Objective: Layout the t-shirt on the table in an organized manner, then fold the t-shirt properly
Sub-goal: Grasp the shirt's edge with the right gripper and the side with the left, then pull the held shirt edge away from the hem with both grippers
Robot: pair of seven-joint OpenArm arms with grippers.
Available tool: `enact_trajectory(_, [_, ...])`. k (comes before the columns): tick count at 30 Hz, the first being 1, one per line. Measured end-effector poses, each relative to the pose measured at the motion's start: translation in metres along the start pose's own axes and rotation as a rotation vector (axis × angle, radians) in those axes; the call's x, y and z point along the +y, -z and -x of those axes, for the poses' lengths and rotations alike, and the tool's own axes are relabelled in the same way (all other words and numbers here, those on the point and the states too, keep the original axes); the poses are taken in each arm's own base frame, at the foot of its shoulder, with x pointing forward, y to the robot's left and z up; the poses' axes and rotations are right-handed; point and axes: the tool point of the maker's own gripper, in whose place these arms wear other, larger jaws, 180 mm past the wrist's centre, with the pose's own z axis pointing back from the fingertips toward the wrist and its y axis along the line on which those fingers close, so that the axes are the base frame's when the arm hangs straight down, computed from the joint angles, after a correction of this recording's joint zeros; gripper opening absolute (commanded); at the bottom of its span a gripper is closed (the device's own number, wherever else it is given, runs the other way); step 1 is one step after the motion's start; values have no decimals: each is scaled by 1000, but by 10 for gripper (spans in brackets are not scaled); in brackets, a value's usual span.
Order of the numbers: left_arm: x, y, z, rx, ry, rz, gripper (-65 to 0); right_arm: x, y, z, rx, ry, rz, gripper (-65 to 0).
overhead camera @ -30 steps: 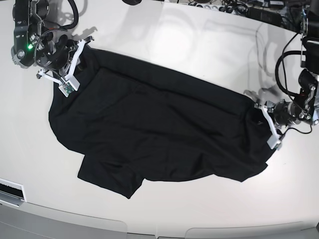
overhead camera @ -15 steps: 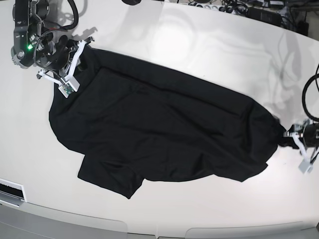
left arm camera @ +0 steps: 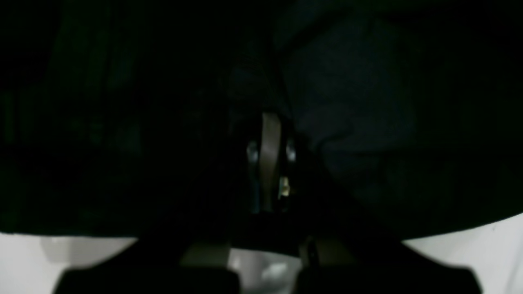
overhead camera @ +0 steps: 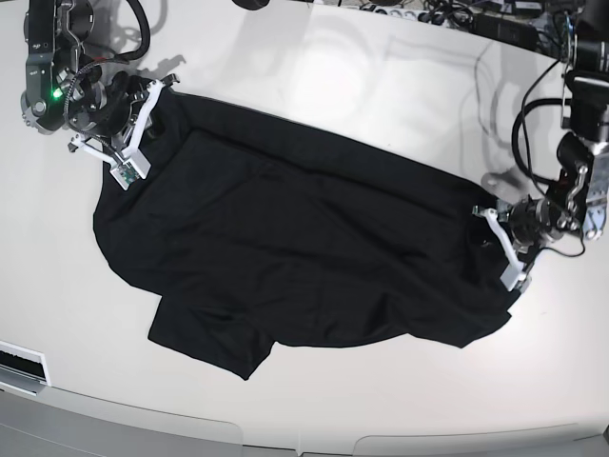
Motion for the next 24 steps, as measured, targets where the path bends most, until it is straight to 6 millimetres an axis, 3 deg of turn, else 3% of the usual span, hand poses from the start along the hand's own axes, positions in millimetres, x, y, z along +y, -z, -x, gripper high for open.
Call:
enact_trajectory(4, [-3,2,23,-6,-1,-5,-650,0,1,1,2,-4,-4,-650])
enact_trajectory(9, [-5,2,28,-5,-6,-3,-650,-1,11,21,60,26,-13,-650])
enact_trajectory(13, [2,-3,30,51,7,-8,-650,-16,13,37,130,42,65,-650])
enact_trajectory(16, [8,-13,33,105,-8,-4,-650,-17,11,44,172,40,66,-650])
enact_trajectory(24, [5,-51,73,204,77,28,-650,-1,9,64,208,55,13,-650])
